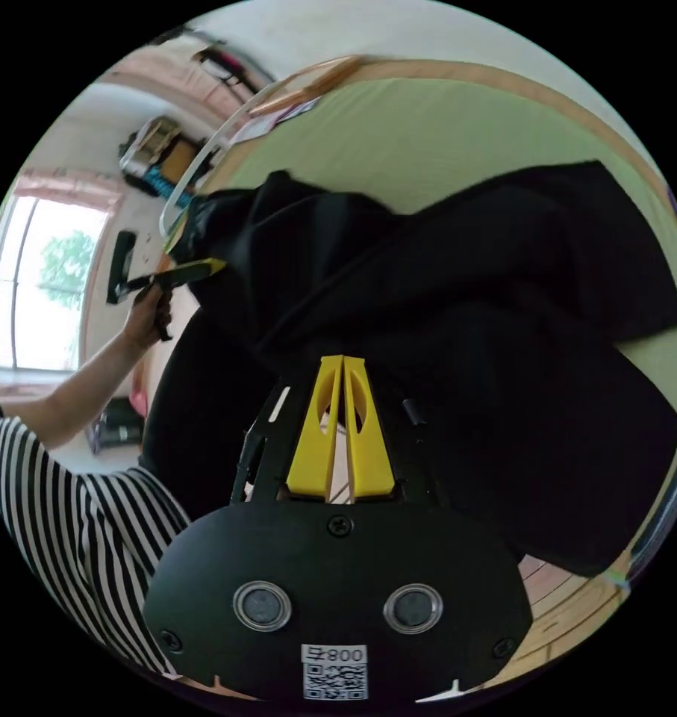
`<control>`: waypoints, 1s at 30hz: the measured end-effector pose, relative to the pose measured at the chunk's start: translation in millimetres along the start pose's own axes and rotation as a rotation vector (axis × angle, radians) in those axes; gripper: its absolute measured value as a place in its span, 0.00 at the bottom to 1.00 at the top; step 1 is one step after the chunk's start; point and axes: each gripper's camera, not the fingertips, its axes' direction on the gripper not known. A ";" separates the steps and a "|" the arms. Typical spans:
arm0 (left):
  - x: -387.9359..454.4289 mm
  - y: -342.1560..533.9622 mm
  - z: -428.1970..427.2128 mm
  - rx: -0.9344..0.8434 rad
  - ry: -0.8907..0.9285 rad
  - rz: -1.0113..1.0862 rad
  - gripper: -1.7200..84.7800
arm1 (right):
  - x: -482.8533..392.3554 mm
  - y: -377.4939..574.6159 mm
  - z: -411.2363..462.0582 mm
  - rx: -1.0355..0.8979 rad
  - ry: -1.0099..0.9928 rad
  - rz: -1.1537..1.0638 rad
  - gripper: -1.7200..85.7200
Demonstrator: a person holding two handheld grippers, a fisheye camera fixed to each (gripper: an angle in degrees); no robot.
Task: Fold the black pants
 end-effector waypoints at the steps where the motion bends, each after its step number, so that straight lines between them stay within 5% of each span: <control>1: 6.3 -6.4 3.1 -0.004 -0.012 0.004 0.02 | 9.3 0.7 -2.1 0.015 0.014 0.026 0.02; 21: 65.1 -106.2 42.9 0.046 -0.094 -0.116 0.02 | 136.0 -53.8 28.9 0.073 0.095 0.100 0.02; 30: 169.4 -130.2 69.4 0.080 0.179 0.207 0.06 | 190.3 39.8 0.8 0.177 0.119 0.243 0.02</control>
